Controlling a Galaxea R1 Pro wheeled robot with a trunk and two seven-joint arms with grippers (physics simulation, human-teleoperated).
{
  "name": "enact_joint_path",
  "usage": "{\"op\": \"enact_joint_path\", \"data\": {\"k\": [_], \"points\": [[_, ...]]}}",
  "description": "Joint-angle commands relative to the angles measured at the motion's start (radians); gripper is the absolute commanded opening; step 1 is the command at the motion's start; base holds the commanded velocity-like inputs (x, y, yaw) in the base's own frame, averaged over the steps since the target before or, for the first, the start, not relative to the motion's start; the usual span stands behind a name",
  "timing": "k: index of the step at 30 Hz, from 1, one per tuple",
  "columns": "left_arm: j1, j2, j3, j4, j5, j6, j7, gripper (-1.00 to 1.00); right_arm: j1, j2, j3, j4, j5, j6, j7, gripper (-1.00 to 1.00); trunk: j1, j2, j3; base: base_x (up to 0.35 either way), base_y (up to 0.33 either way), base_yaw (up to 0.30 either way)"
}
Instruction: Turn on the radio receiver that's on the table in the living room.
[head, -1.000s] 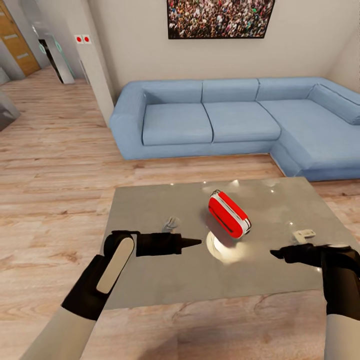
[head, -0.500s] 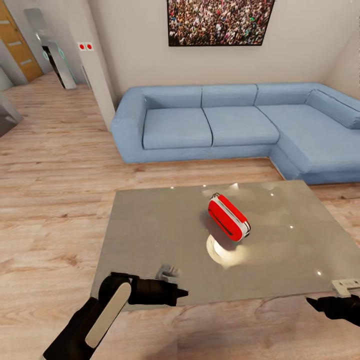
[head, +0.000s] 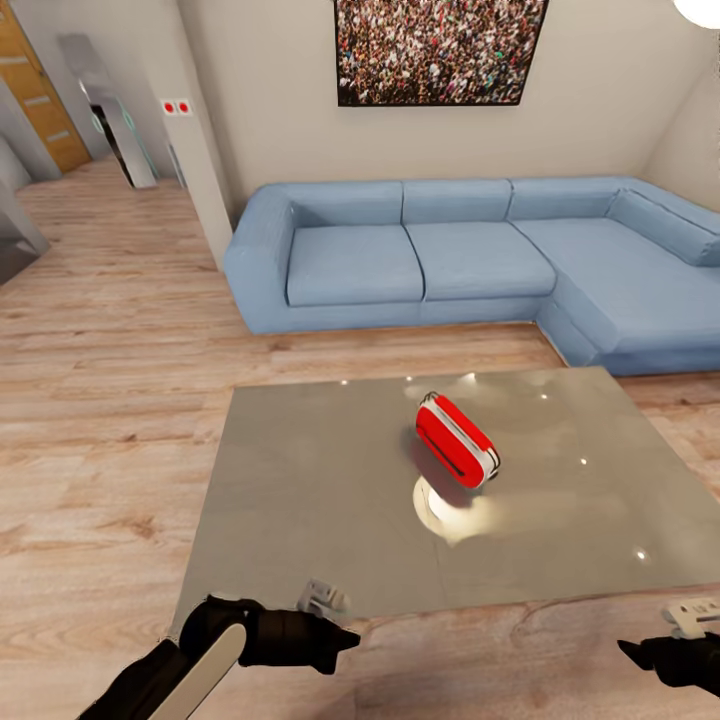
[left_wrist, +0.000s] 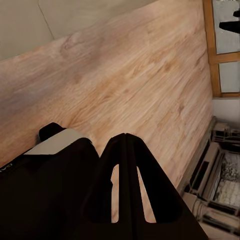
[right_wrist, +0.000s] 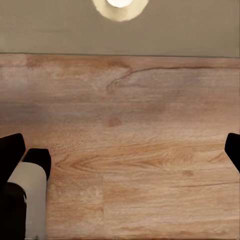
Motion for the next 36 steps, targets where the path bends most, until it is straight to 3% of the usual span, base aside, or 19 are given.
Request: {"op": "enact_joint_path", "data": {"k": [1,5,11,15,19,22,24,25,27,32,36], "points": [[0.005,0.003,-0.002,0.022,0.002,-0.017,0.0,-1.0,0.0,0.0,-0.002,0.03,0.011,-0.011,-0.001,1.0,0.0,0.0,0.002,0.0,0.0,0.0],[0.013,0.004,-0.01,0.129,0.005,-0.075,-0.003,-1.0,0.0,-0.001,-0.019,0.131,0.054,-0.043,-0.024,1.0,0.0,0.0,0.008,0.0,0.0,0.0],[0.015,-0.001,-0.098,0.353,0.006,-0.21,-0.038,-1.0,0.0,-0.003,-0.114,0.291,0.134,-0.152,-0.084,1.0,0.0,0.0,0.018,0.0,0.0,0.0],[0.015,-0.008,-0.129,0.491,0.007,-0.278,-0.082,-1.0,0.012,-0.003,-0.17,0.386,0.202,-0.206,-0.126,1.0,0.0,0.0,0.024,0.0,0.0,0.0],[0.015,-0.04,-0.137,0.654,0.006,-0.337,-0.126,-1.0,0.054,-0.006,-0.201,0.477,0.236,-0.262,-0.183,1.0,0.0,0.0,0.03,0.0,0.0,0.0],[0.015,-0.088,-0.139,0.807,0.005,-0.4,-0.145,-1.0,0.093,-0.01,-0.209,0.556,0.245,-0.303,-0.241,1.0,0.0,0.0,0.035,0.0,0.0,0.0],[0.015,-0.134,-0.14,0.956,0.001,-0.469,-0.153,-1.0,0.132,-0.014,-0.213,0.64,0.247,-0.336,-0.309,1.0,0.0,0.0,0.038,0.0,0.0,0.0],[0.015,-0.142,-0.14,0.983,0.001,-0.483,-0.155,-1.0,0.14,-0.015,-0.213,0.656,0.247,-0.343,-0.322,1.0,0.0,0.0,0.04,0.0,0.0,0.0],[0.015,-0.178,-0.14,1.125,0.001,-0.549,-0.182,-1.0,0.184,-0.017,-0.213,0.751,0.249,-0.386,-0.4,1.0,0.0,0.0,0.043,0.0,0.0,0.0],[0.025,-0.201,-0.14,1.279,0.002,-0.605,-0.223,-1.0,0.231,-0.019,-0.213,0.87,0.249,-0.433,-0.506,1.0,0.0,0.0,0.051,0.0,0.0,0.0],[0.089,-0.201,-0.138,1.329,0.007,-0.653,-0.218,-1.0,0.249,-0.02,-0.212,0.989,0.249,-0.447,-0.627,1.0,0.0,0.0,0.058,0.0,0.0,0.0]]}}
